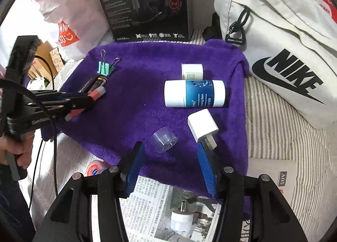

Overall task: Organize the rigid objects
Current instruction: 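Open both grippers to release the pink tube and clear cap on the towel, then grasp the Vaseline jar with the left gripper while the right grasps the white cylinder, then lift the Vaseline jar with the left gripper while the right lifts the white cylinder, then carry the jar with the left gripper while the right carries the cylinder onto the towel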

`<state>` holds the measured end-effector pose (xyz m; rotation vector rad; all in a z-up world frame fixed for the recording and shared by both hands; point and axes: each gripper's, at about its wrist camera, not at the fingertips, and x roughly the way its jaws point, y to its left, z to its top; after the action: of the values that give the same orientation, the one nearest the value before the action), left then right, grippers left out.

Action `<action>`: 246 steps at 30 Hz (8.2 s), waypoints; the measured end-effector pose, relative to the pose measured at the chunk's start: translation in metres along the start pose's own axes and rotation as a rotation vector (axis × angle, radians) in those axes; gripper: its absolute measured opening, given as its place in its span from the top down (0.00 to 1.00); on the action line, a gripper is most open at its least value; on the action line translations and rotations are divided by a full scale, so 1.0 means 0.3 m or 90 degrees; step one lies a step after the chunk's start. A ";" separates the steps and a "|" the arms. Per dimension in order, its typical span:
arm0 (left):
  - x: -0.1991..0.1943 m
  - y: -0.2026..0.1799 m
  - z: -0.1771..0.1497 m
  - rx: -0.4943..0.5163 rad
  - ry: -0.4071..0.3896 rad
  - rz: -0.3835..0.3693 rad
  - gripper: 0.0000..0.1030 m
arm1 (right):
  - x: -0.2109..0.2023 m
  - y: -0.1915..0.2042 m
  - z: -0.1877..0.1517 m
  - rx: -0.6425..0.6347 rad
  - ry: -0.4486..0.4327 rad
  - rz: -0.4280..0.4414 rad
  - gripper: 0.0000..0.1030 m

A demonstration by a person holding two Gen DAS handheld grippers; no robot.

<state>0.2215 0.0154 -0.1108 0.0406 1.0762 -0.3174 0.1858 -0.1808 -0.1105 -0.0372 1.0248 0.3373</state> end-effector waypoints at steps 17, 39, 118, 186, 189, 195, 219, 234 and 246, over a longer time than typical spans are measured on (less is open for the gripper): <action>0.066 -0.026 0.038 0.009 0.006 0.036 0.84 | -0.077 -0.061 -0.046 0.021 -0.024 -0.010 0.49; -0.019 -0.076 -0.067 0.013 -0.001 0.077 0.62 | -0.212 -0.033 -0.171 0.034 -0.057 -0.010 0.49; -0.108 -0.216 -0.390 0.048 -0.024 0.071 0.66 | -0.057 -0.036 -0.300 -0.004 -0.054 -0.061 0.77; -0.110 -0.228 -0.439 0.056 -0.111 0.073 0.57 | -0.045 -0.010 -0.326 -0.028 -0.099 -0.093 0.77; -0.110 -0.228 -0.439 0.057 -0.112 0.074 0.57 | -0.045 0.000 -0.327 -0.037 -0.100 -0.105 0.78; -0.115 -0.220 -0.438 0.056 -0.111 0.066 0.61 | -0.053 -0.009 -0.328 -0.032 -0.100 -0.098 0.78; -0.299 -0.084 -0.388 0.001 -0.139 0.040 0.66 | -0.203 0.064 -0.196 -0.041 -0.134 0.000 0.77; -0.277 -0.012 -0.216 -0.022 -0.138 0.036 0.66 | -0.141 0.068 -0.016 -0.061 -0.130 0.003 0.77; -0.223 0.053 -0.167 -0.053 -0.126 0.037 0.66 | 0.036 0.108 0.104 -0.060 -0.072 0.041 0.77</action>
<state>0.1538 0.0556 -0.0786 -0.0340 0.8895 -0.2196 0.2075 -0.1415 -0.0992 -0.0698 0.8990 0.4422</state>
